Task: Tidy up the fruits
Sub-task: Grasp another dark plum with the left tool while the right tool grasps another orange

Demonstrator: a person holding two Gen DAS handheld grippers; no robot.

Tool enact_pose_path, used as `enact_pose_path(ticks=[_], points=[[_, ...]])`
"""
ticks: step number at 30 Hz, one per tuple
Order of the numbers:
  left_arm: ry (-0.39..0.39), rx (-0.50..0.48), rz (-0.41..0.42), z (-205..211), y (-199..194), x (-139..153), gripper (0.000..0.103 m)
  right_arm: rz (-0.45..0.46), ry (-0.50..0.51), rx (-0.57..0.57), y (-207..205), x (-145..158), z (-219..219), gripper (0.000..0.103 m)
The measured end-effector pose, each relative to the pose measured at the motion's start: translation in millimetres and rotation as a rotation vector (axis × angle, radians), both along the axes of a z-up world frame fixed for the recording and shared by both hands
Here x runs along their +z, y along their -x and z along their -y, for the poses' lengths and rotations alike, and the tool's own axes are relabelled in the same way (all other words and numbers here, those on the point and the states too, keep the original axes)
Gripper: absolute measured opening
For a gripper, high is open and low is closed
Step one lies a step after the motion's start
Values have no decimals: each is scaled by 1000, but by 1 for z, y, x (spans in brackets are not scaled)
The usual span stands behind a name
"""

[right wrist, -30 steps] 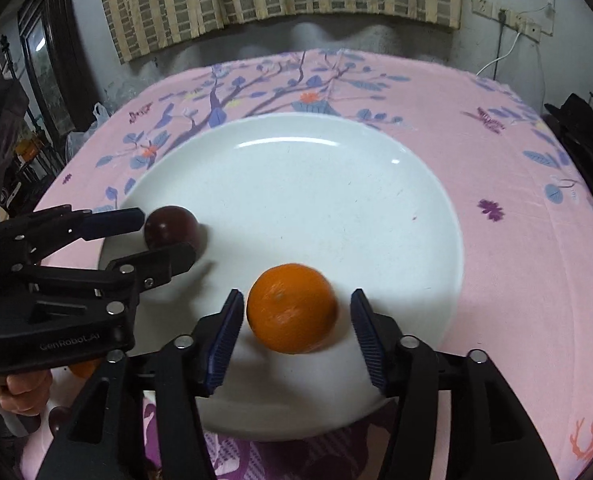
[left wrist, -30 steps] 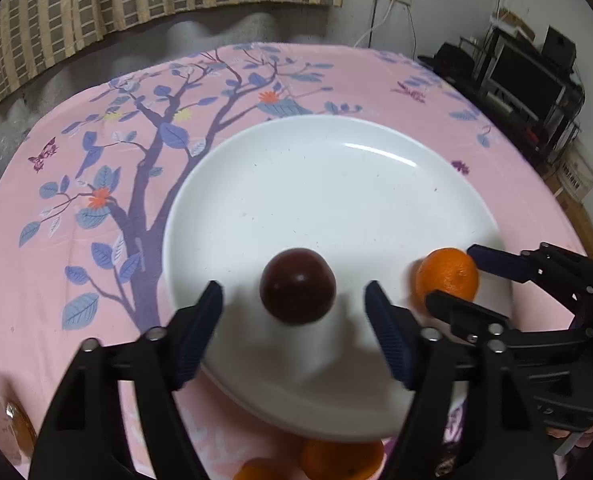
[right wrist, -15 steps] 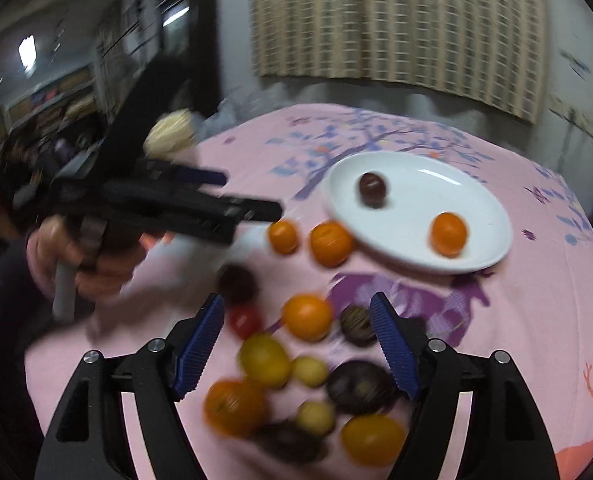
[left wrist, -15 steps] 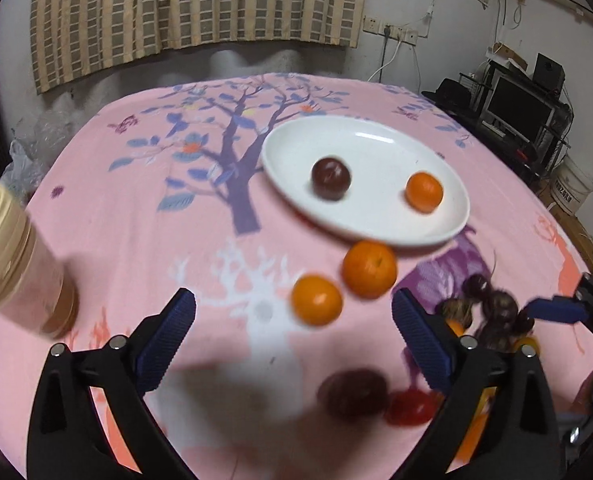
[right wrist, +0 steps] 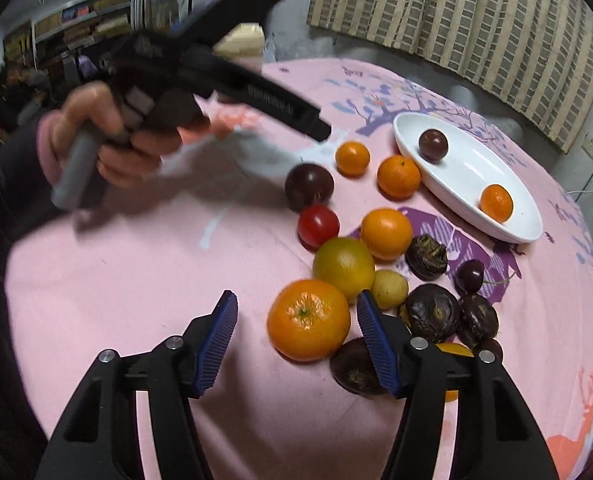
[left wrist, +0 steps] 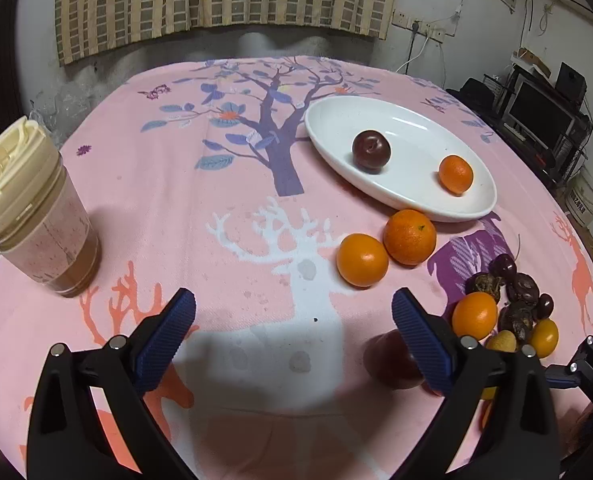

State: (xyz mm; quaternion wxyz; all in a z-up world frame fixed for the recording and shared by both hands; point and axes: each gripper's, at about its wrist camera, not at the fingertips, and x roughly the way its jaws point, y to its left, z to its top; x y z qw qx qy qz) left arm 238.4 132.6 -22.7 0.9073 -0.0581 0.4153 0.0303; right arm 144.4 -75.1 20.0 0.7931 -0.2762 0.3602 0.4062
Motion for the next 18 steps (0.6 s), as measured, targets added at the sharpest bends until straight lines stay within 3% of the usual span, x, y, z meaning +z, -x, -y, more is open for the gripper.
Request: enact_pose_path(ticks=[4, 7, 9, 12, 14, 16, 18], points=[[9, -1, 21, -1, 4, 7, 97, 70, 59, -16, 5, -7, -7, 45], [14, 5, 20, -4, 4, 8, 97, 50, 41, -20, 0, -5, -3, 43], [33, -5, 13, -5, 4, 7, 97, -32, -61, -33, -11, 5, 7, 43], [113, -93, -21, 1, 2, 2, 97, -132, -226, -87, -31, 22, 29, 43], [153, -145, -44, 9, 2, -3, 93, -152, -276, -120, -38, 26, 38, 43], [169, -185, -69, 17, 1, -8, 80, -162, -293, -148, -43, 26, 43, 43], [182, -204, -91, 23, 0, -14, 74, -178, -298, -161, -46, 24, 45, 43]])
